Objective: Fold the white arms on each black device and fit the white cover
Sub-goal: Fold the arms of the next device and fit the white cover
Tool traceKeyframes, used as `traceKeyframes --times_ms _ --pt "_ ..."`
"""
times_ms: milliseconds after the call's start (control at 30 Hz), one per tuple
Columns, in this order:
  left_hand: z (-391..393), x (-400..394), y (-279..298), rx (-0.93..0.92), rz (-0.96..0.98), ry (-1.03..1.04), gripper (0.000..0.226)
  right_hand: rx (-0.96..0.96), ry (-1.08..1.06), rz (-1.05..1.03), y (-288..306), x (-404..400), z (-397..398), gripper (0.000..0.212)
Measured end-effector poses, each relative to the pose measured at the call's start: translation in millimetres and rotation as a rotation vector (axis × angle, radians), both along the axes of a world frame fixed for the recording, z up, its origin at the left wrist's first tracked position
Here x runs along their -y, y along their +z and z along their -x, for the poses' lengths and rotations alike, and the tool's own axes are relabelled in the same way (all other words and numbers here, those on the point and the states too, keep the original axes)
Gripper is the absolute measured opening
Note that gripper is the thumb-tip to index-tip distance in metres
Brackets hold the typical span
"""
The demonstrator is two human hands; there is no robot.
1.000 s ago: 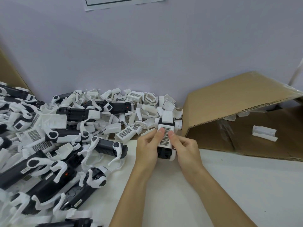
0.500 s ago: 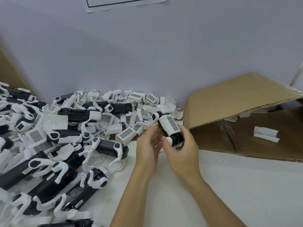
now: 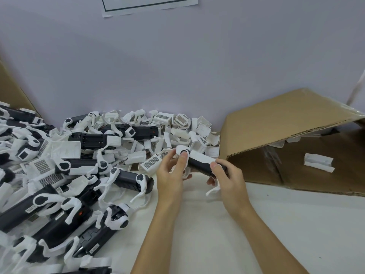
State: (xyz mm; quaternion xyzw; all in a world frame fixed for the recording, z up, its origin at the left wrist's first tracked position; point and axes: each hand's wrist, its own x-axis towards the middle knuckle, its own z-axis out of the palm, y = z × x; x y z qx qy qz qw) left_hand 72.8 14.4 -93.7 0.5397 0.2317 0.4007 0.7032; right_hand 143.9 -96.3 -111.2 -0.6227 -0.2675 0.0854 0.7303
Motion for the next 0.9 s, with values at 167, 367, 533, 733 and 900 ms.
traceKeyframes --times_ms 167,367,533,733,900 --pt "2 -2 -1 0.114 0.042 0.041 0.028 -0.08 0.117 -0.036 2 -3 8 0.043" --pt "0 -4 -3 0.135 0.076 0.073 0.05 -0.062 0.094 -0.116 8 -2 6 0.041" --pt "-6 -3 -8 -0.004 0.11 0.113 0.031 0.264 -0.085 0.022 3 -4 12 0.061" --pt "-3 -6 -2 0.026 0.368 -0.004 0.034 0.954 -0.247 0.292 -4 -13 17 0.077" --pt "0 -6 1 0.056 0.33 -0.072 0.043 1.067 -0.248 0.337 0 -15 20 0.068"
